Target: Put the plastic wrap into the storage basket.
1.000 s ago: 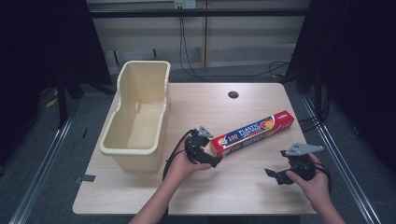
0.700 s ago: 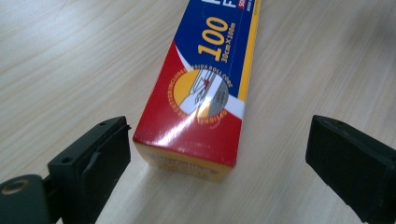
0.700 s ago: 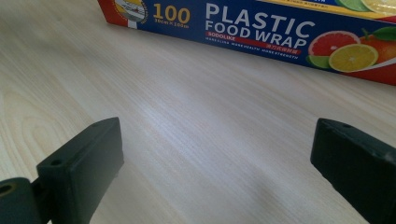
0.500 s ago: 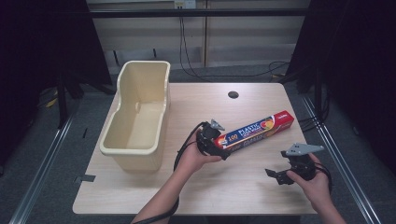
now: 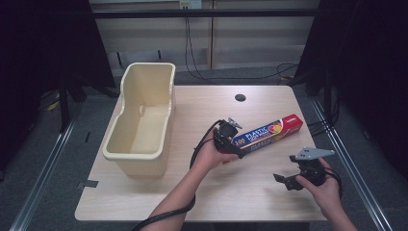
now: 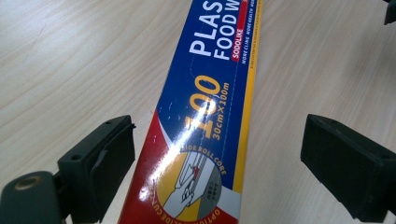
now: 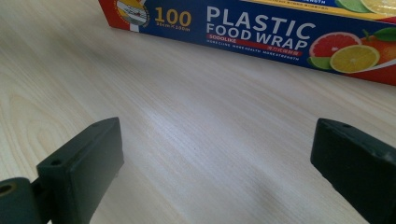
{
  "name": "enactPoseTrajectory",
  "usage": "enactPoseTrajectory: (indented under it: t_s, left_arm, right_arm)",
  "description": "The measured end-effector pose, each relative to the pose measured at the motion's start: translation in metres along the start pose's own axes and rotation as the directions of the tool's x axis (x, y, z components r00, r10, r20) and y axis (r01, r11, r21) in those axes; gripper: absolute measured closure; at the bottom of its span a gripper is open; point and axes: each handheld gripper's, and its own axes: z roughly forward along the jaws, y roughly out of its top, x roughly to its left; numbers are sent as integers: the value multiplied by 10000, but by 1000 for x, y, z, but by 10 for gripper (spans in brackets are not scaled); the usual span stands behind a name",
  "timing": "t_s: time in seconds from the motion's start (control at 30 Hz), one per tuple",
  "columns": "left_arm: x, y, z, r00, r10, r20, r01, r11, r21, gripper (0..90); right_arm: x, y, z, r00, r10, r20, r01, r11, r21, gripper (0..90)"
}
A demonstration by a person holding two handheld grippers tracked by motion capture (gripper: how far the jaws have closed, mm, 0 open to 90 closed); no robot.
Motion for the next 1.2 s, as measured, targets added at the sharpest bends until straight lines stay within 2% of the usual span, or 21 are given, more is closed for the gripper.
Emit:
enactPoseTrajectory:
  t_s: [0.07, 0.1, 0.23, 0.33, 0.4, 0.57, 0.6, 0.63, 0.8, 1.0, 1.03, 1.13, 1.2]
  left_arm:
    - [1, 0, 2, 9999, 119, 14, -119, 9998, 174, 133]
    - [0, 0, 5, 9999, -122, 83, 122, 9999, 13, 142]
    - [1, 3, 7, 9999, -102, 3, 102, 9999, 60, 144]
    - [3, 6, 9, 10000, 14, 96, -14, 10000, 47, 162]
    - [4, 8, 10, 9998, -131, 176, 131, 9999, -7, 163]
    - [2, 15, 15, 9999, 91, 143, -93, 9999, 140, 187]
    - [2, 17, 16, 9995, 268, 164, -273, 9991, 309, 187]
    - [1, 18, 18, 9998, 161, 119, -163, 9998, 145, 192]
    - [2, 18, 25, 9998, 185, 114, -188, 9992, 347, 227]
    - [5, 17, 27, 10000, -36, 10, 35, 9987, 517, 298]
    - [6, 17, 27, 10000, 87, 47, -90, 9985, 546, 316]
    - [7, 16, 26, 9999, 83, 127, -91, 9983, 579, 321]
    - [6, 16, 26, 9997, 257, 36, -259, 9975, 651, 330]
  right_arm:
    - [0, 0, 0, 10000, 32, -35, -32, 10000, 1, 23]
    - [0, 0, 0, 10000, 42, -48, -42, 10000, 4, 23]
    - [0, 0, 0, 10000, 23, -38, -23, 10000, -26, 23]
    - [0, 0, 0, 10000, 70, -53, -71, 10000, -28, 23]
    - [0, 0, 0, 10000, 52, -63, -52, 10000, -18, 23]
    - [0, 0, 1, 9999, 66, -109, -65, 10000, 9, 23]
    - [0, 0, 1, 9999, 52, -115, -52, 10000, 3, 24]
    - [0, 0, 1, 9999, 47, -114, -47, 10000, 4, 24]
    - [-1, 0, 0, 9999, 71, -128, -71, 10000, -20, 24]
    - [-2, 0, 0, 9998, 126, -123, -126, 9999, -26, 23]
    - [-2, 0, 0, 9998, 138, -121, -139, 9999, -60, 23]
    - [-3, 0, 0, 9999, 136, -99, -136, 9999, -54, 24]
    - [-3, -1, 0, 9998, 128, -121, -129, 9999, -46, 23]
